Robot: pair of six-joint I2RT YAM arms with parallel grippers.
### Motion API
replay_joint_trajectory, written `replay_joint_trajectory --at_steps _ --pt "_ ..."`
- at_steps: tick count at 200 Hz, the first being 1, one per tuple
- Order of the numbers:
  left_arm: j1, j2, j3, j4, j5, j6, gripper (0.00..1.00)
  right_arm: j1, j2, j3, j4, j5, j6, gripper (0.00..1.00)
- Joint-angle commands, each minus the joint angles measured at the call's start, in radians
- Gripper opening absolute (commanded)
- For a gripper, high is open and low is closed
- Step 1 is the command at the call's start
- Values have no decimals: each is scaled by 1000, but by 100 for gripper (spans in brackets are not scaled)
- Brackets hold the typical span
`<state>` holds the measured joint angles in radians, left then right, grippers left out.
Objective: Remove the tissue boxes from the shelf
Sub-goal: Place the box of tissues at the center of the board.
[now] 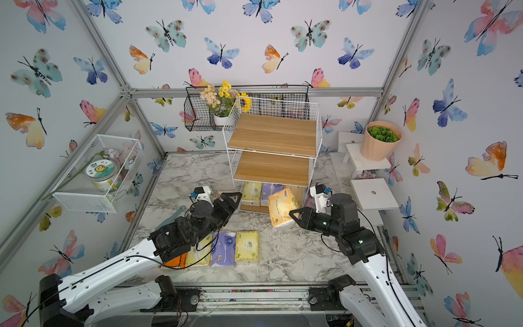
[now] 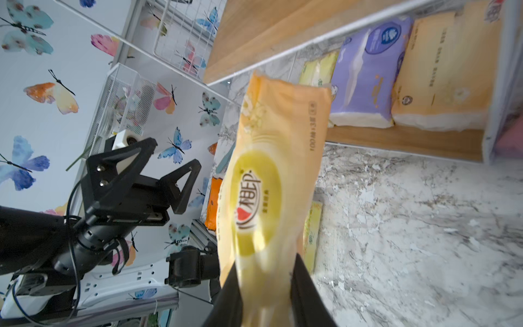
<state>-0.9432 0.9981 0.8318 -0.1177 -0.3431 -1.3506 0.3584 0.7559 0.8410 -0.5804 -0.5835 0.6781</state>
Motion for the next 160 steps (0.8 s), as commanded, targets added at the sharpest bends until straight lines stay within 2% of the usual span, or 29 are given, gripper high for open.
replay_joint_trajectory --at_steps 1,33,99,160 --pt "6 -31 -18 -53 -58 -50 81 -4 -21 -7 -90 -92 -73 9" --pt "5 -47 -65 -61 -67 -108 81 -4 -13 -113 -70 -89 -56 9" --pt "9 -59 -115 -83 -72 -181 81 -2 -20 -430 250 -84 117 10" --pt "20 -50 -137 -90 -41 -201 81 34 36 -564 404 -77 182 11"
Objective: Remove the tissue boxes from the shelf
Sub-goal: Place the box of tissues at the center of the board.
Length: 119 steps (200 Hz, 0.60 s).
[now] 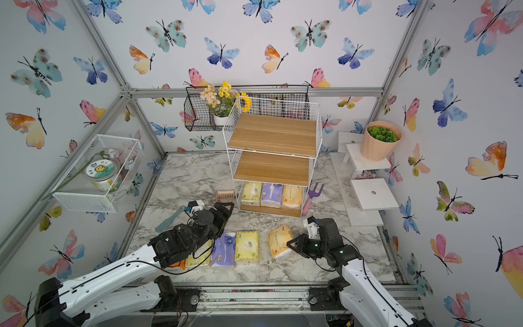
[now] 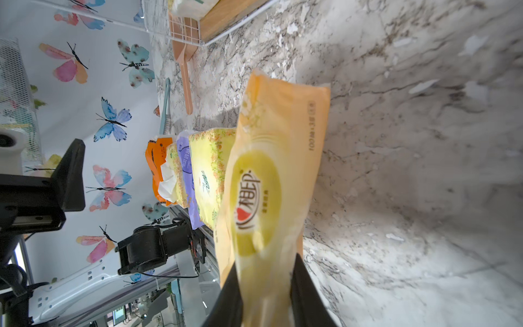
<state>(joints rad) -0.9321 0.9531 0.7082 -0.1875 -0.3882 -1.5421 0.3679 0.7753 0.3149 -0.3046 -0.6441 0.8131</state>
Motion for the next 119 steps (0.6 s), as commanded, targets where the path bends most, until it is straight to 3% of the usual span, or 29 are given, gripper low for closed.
replay_joint_trajectory --at_steps 1,24,43,60,91,104,119 --pt "9 -5 -13 -20 4 -10 81 26 17 -39 133 -16 49 11" --pt "10 1 -13 -18 11 -9 81 67 59 -64 190 -6 70 21" --pt "19 0 -13 -18 13 -8 81 80 114 -22 78 31 13 54" --pt "28 -1 -10 -18 13 0 81 80 115 41 -72 140 -39 70" --pt "36 1 -4 -13 13 16 81 80 72 111 -196 312 -56 73" --pt "38 1 -9 -3 12 20 81 80 69 112 -174 313 -60 73" --pt "42 3 -17 11 18 23 81 80 105 100 -108 261 -64 66"
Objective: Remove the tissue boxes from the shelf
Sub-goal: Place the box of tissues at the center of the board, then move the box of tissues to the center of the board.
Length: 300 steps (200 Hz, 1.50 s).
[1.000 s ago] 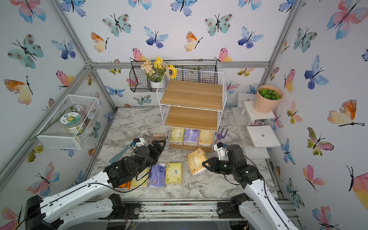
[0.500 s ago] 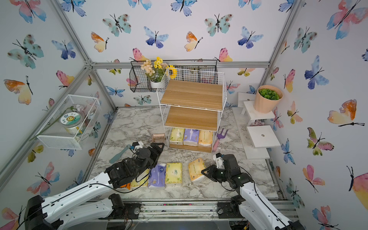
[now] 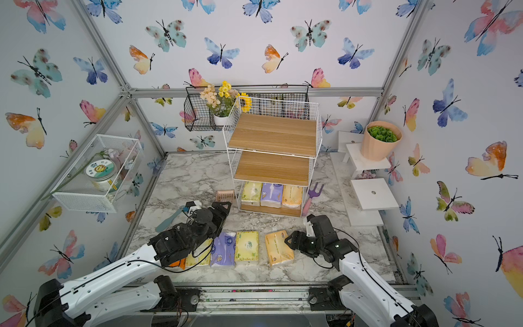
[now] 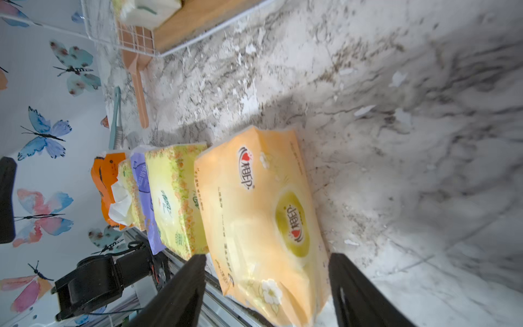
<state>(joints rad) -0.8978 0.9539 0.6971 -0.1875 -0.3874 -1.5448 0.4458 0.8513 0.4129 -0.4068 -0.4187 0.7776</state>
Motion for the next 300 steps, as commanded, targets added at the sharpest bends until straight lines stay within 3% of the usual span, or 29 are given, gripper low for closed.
replay_joint_trajectory --at_steps 1,47,93,164,212,242,270,288,300 --pt "8 2 -6 11 17 25 81 2 33 2 -2 31 -29 66" --pt "25 2 -29 33 56 36 81 5 235 24 54 -45 -128 46" --pt "34 -4 -38 34 71 44 81 59 274 -3 197 -120 -63 30" --pt "54 -11 -39 33 102 56 81 259 412 17 411 -87 96 23" --pt "61 -30 -46 20 111 62 81 355 514 76 481 -63 125 25" --pt "65 -39 -53 16 114 60 81 380 527 86 508 -52 141 35" --pt "65 -29 -60 28 127 57 81 380 432 74 424 51 145 43" --pt "65 -11 -77 83 149 81 80 379 318 58 309 197 194 58" --pt "66 7 -89 122 179 85 78 378 218 38 255 289 245 63"
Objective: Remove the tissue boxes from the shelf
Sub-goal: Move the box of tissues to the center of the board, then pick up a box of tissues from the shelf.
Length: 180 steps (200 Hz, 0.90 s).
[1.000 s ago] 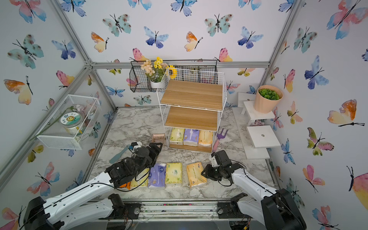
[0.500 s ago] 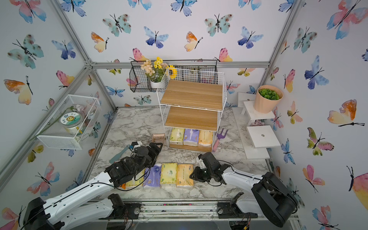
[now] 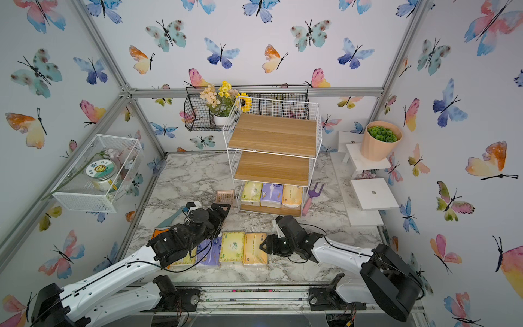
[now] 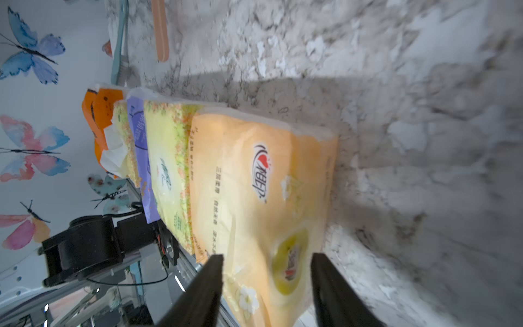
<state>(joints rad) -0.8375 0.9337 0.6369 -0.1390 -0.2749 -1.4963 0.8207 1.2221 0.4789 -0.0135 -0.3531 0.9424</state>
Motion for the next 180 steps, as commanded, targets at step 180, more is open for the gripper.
replay_joint_trajectory --at_steps 180 --pt "-143 753 181 590 -158 -329 45 3 -745 280 -754 857 249 64"
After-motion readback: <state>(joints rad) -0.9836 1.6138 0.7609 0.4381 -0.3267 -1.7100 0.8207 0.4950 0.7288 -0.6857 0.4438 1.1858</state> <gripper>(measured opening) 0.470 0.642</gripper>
